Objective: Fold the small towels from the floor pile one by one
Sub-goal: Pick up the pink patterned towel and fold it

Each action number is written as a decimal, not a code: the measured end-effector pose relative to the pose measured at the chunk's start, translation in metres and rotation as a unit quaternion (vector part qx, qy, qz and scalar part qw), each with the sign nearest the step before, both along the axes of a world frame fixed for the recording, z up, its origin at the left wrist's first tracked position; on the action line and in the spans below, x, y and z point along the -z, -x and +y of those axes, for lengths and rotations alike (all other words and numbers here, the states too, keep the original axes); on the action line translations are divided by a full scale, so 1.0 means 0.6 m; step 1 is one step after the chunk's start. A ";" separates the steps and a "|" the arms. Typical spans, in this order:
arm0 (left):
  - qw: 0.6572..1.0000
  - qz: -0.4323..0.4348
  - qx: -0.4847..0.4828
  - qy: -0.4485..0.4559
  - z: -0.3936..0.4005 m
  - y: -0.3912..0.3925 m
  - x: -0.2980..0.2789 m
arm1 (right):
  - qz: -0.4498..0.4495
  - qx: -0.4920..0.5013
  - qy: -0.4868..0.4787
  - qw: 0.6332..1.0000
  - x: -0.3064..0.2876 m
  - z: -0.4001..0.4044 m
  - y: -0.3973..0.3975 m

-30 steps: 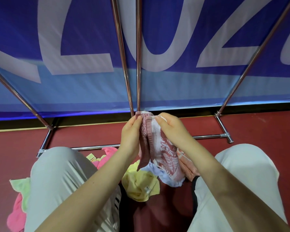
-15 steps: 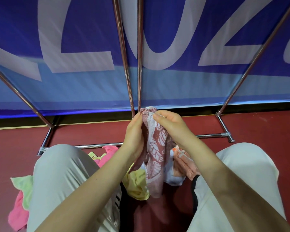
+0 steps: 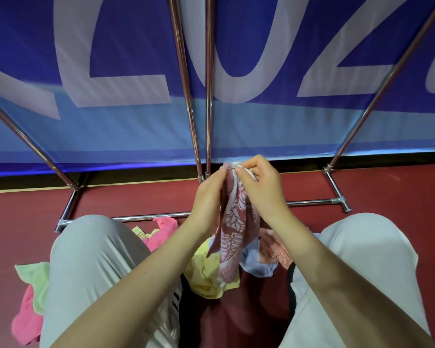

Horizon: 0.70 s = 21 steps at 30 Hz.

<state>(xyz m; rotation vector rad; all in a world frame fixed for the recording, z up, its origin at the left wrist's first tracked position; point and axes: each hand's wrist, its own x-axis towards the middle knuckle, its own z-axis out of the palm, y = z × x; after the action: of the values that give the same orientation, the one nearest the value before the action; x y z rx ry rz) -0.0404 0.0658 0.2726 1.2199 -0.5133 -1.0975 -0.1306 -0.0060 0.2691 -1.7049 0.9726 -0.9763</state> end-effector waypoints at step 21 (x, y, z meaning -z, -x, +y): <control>0.967 -0.029 -0.246 0.062 0.028 -0.161 -0.015 | 0.157 -0.163 -0.001 0.974 0.098 0.022 0.040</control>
<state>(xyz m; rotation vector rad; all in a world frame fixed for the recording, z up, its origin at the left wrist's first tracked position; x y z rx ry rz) 0.0564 0.0826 0.2814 1.1874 -0.2937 -0.5997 -0.1547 0.0074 0.2105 -1.9790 0.8515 -0.4996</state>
